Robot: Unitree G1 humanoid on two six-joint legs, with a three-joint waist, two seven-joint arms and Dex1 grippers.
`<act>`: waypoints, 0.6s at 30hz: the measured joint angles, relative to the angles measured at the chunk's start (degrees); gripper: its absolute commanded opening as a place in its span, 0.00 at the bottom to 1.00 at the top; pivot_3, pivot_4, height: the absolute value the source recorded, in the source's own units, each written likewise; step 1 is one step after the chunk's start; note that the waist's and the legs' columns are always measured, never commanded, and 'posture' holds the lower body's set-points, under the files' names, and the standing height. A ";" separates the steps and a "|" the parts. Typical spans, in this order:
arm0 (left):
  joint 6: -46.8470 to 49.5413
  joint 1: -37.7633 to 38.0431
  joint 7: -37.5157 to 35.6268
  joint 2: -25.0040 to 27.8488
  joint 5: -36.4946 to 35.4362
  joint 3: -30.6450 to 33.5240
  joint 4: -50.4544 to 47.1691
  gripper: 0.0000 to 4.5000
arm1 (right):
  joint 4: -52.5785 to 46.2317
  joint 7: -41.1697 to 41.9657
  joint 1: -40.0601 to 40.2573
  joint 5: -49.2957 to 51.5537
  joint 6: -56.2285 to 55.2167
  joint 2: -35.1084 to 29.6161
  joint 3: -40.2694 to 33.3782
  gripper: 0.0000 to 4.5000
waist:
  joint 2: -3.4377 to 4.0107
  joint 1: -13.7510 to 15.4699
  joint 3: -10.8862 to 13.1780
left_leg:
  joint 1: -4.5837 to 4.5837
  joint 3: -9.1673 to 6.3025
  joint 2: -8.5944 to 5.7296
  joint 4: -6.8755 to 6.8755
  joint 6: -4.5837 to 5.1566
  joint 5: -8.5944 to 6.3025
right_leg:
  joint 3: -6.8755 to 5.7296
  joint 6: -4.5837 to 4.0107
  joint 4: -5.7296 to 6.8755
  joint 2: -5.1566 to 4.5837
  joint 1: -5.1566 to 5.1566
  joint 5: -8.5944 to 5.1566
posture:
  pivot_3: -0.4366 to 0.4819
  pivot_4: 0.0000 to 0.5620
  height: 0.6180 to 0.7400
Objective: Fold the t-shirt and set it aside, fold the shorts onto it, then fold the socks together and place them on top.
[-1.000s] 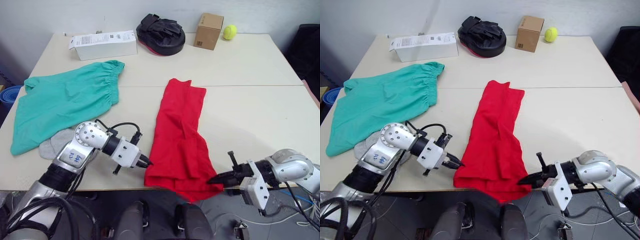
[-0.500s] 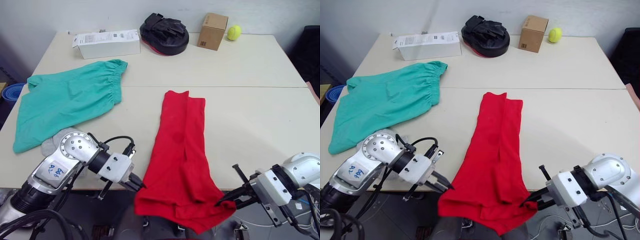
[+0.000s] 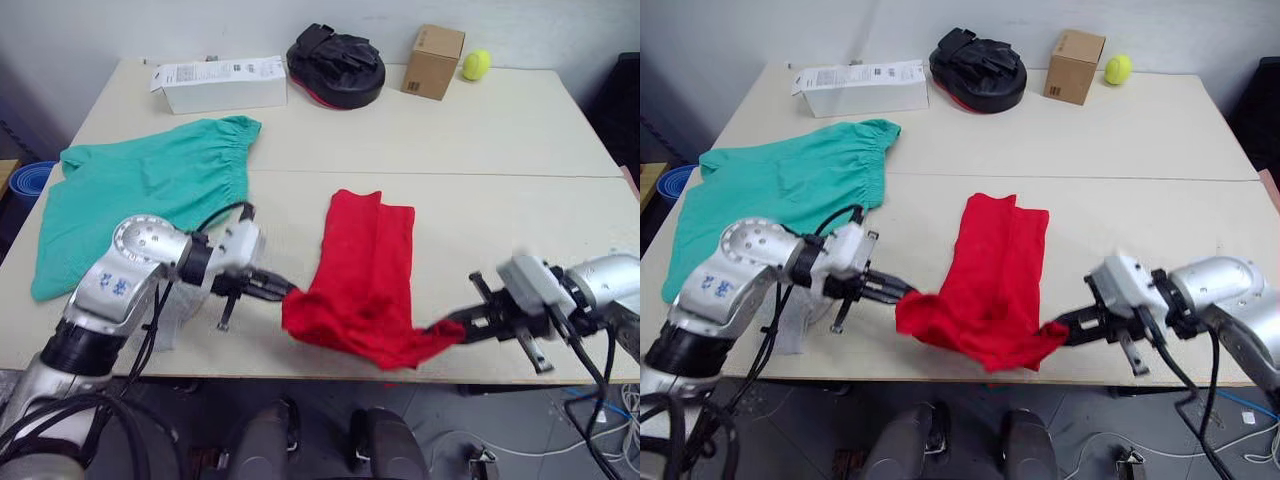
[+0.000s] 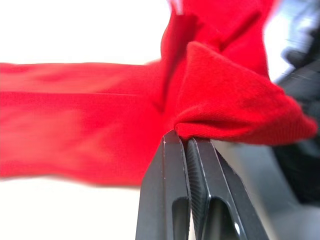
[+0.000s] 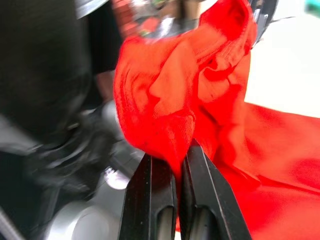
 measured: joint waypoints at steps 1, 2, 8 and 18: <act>0.21 -2.02 0.77 -0.87 0.31 0.12 2.39 0.00 | 1.75 -0.29 -2.29 -0.54 1.05 1.36 -0.06 0.00 | 0.00 -0.01 0.00 | -0.05 0.01 0.00 0.03 0.00 0.00 | -0.04 0.00 0.01 0.03 -0.03 0.00 | 0.48 0.27 1.00; 0.27 -3.91 1.30 -1.56 0.74 0.28 4.94 0.00 | 3.74 -0.44 -4.72 -1.64 2.13 2.95 -0.05 0.00 | 0.00 -0.15 0.00 | -0.07 0.01 0.00 0.02 -0.01 0.02 | -0.06 0.01 0.01 0.07 -0.05 0.00 | 0.48 0.27 1.00; -1.42 -13.90 6.27 -7.80 4.75 1.80 21.39 0.00 | 21.10 -4.87 -19.99 -11.46 4.11 14.11 0.26 0.00 | -0.04 -0.18 0.01 | -0.51 0.08 -0.03 0.25 0.01 0.22 | -0.10 0.05 0.49 0.15 -0.56 0.02 | 0.48 0.27 1.00; -14.42 -25.57 12.10 -20.33 13.77 1.84 50.57 0.00 | 44.01 -11.83 -30.41 -29.35 -0.83 26.62 1.33 0.00 | -0.09 -0.19 0.04 | -0.77 0.27 -0.25 0.28 0.16 0.39 | -0.45 0.24 0.98 0.17 -0.93 0.12 | 0.48 0.27 1.00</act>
